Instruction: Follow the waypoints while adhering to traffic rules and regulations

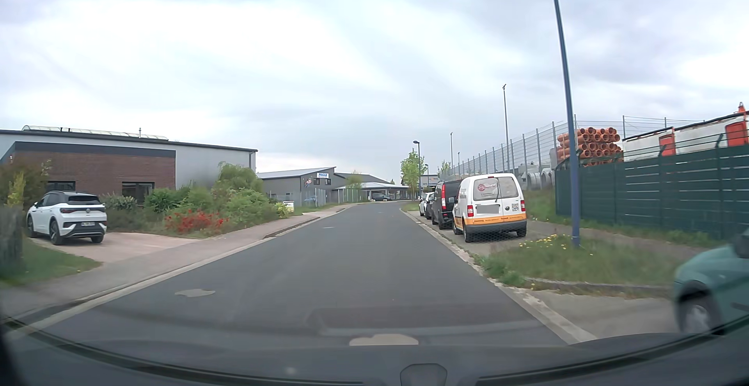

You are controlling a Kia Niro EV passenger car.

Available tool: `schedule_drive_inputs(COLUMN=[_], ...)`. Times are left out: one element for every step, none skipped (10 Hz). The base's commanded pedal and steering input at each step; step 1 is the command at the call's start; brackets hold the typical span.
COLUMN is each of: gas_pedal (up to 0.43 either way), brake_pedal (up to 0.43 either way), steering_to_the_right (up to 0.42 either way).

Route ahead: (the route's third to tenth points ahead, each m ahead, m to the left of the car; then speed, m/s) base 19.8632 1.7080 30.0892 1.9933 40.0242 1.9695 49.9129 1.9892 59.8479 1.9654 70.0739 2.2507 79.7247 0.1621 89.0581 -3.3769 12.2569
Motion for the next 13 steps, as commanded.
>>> schedule_drive_inputs(gas_pedal=[0.169, 0.169, 0.169, 0.169, 0.169, 0.169, 0.169, 0.169, 0.169, 0.169, 0.169, 0.169, 0.169], brake_pedal=[0.0, 0.0, 0.0, 0.0, 0.0, 0.0, 0.0, 0.0, 0.0, 0.0, 0.0, 0.0, 0.0], steering_to_the_right=[0.001, 0.0, -0.001, -0.002, -0.003, -0.003, -0.004, -0.006, -0.006, -0.006, -0.006, -0.006, -0.006])
